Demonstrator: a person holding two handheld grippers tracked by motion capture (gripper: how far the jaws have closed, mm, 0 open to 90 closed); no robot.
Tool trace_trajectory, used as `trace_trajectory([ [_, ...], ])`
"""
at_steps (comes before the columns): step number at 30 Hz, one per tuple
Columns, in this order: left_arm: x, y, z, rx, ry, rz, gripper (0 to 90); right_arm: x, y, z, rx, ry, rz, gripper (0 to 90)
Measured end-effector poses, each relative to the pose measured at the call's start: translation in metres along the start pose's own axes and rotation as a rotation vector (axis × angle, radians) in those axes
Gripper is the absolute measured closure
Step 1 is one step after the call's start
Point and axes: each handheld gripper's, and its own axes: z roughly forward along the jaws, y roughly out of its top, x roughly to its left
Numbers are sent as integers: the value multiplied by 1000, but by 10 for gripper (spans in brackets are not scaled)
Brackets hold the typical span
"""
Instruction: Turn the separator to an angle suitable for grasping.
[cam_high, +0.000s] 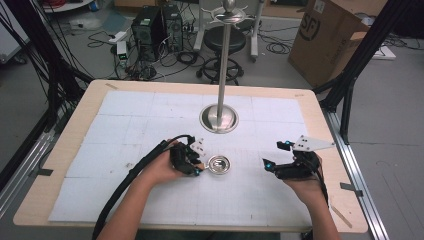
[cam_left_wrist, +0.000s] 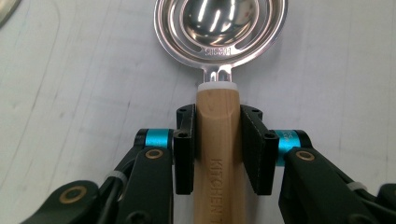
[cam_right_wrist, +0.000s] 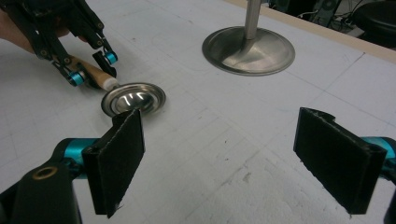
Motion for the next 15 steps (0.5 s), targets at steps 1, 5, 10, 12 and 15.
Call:
trace_trajectory([
  [1,-1,4,3,2,0,4,682,0,0,-1,2,3,0,155],
  [5,-3,21,11,5,-7,26,682,-1,0,-2,-3,1,4,155],
  [10,-5,36,22,0,-20,40,682,-2,0,-2,-4,1,3,155],
  [12,-5,39,24,0,-21,41,682,-1,0,-2,-3,0,5,155],
  [15,-6,44,26,1,-27,45,682,-1,0,-2,-2,0,11,155],
])
